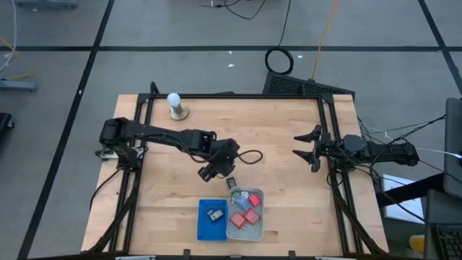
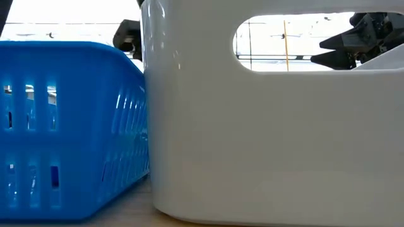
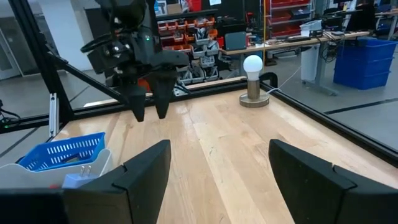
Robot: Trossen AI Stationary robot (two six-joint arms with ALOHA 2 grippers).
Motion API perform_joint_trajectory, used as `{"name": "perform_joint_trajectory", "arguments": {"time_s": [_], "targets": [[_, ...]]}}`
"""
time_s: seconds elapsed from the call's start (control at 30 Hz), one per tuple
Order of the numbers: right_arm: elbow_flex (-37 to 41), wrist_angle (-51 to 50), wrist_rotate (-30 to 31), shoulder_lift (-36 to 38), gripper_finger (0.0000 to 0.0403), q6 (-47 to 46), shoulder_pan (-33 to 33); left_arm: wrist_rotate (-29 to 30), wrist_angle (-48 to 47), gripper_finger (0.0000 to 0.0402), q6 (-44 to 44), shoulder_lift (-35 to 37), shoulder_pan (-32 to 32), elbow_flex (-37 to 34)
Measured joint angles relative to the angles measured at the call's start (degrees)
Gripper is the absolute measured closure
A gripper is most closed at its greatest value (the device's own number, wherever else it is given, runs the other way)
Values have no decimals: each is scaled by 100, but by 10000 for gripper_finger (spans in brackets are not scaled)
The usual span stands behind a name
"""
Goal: Pick & Place Office items
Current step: Put the black digital clock into the blue bin
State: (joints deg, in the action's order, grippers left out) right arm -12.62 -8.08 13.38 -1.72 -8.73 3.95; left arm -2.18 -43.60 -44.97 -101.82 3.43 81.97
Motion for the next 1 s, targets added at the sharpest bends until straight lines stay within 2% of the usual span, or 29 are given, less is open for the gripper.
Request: {"name": "perform_joint_trajectory", "arguments": {"time_s": [0.13, 0.37, 0.57, 0.77, 1.0], "targets": [[2, -9, -2, 2, 138, 0, 0, -18, 226, 94, -153, -192, -14, 11], [2, 0, -1, 2, 138, 0, 1, 483, 402, 94, -381, -439, -41, 9], [3, 1, -1, 2, 138, 0, 2, -61, 471, 94, -446, -444, -12, 9], [4, -2, -1, 2, 138, 0, 1, -282, 465, 94, -702, -447, 117, 9], [4, -4, -4, 2, 138, 0, 0, -386, 543, 94, -732, -842, 291, 29]]}}
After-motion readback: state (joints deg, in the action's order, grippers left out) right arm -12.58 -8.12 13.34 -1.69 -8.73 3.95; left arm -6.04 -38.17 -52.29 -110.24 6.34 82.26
